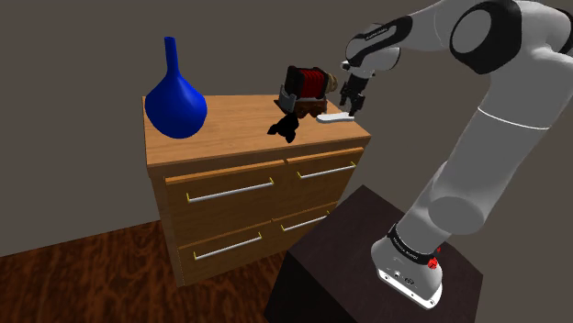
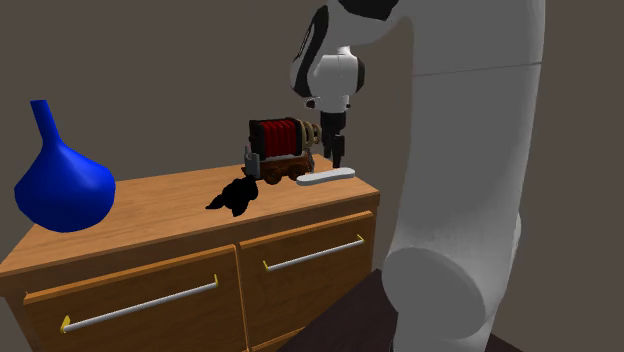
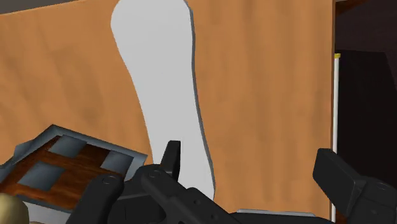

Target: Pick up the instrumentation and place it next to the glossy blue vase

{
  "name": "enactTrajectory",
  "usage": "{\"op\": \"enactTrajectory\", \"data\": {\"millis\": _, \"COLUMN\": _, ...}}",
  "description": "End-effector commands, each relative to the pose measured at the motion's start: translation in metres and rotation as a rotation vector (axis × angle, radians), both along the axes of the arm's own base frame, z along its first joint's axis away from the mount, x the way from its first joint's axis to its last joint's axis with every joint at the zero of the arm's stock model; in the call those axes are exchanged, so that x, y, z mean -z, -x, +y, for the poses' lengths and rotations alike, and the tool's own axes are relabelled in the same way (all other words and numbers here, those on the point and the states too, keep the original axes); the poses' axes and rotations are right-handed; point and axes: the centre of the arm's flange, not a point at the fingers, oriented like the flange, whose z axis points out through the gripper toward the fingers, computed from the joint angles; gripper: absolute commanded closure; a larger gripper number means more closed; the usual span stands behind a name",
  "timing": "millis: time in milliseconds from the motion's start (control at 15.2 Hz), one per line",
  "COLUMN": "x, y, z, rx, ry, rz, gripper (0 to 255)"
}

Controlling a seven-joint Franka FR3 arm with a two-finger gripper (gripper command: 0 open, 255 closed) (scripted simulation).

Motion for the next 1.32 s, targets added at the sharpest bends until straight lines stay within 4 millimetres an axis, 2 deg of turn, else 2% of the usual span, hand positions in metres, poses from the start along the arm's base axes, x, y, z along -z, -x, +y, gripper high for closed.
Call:
{"op": "enactTrajectory", "data": {"millis": 0, "x": 0.012, "y": -0.018, "z": -0.015, "rx": -0.074, "ry": 0.001, "rz": 0.003, "gripper": 0}}
{"op": "enactTrajectory", "data": {"millis": 198, "x": 0.029, "y": -0.049, "z": -0.033, "rx": -0.175, "ry": 0.002, "rz": 0.010, "gripper": 0}}
{"op": "enactTrajectory", "data": {"millis": 264, "x": 0.029, "y": -0.051, "z": -0.033, "rx": -0.179, "ry": 0.002, "rz": 0.010, "gripper": 0}}
{"op": "enactTrajectory", "data": {"millis": 726, "x": 0.069, "y": -0.051, "z": -0.034, "rx": -0.179, "ry": 0.002, "rz": 0.010, "gripper": 0}}
{"op": "enactTrajectory", "data": {"millis": 1254, "x": 0.069, "y": -0.051, "z": -0.034, "rx": -0.179, "ry": 0.002, "rz": 0.010, "gripper": 0}}
